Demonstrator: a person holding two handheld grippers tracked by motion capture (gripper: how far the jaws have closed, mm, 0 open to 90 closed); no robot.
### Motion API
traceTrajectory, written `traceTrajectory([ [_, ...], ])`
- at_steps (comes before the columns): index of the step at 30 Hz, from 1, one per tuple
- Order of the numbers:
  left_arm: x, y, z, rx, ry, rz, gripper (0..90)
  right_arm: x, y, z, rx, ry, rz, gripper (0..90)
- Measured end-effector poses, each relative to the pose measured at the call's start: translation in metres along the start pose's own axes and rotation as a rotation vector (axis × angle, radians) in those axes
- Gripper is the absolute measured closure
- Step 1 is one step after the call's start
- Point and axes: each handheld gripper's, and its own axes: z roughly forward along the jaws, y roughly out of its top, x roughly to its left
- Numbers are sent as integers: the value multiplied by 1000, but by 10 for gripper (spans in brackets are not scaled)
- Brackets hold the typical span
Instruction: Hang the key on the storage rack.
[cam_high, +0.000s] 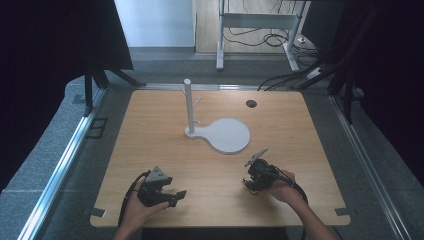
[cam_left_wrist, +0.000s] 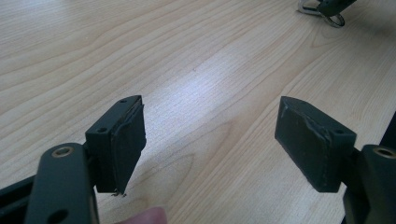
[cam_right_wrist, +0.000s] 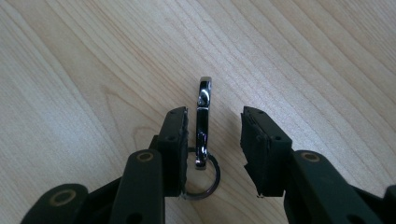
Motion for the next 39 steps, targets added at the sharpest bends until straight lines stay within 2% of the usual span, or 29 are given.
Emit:
traceTrajectory([
  [11, -1, 0, 2, 8, 1, 5, 249, -1, 1, 5, 19, -2, -1, 645],
  [25, -2, -1, 5, 20, -3, 11, 249, 1, 2, 5, 33, 24, -18, 791],
  [30, -2, -1, 6, 29, -2, 16, 249, 1, 0, 4, 42, 32, -11, 836],
  [39, -3, -2, 11, 50, 2, 22, 249, 3, -2, 3, 39, 13, -29, 838],
])
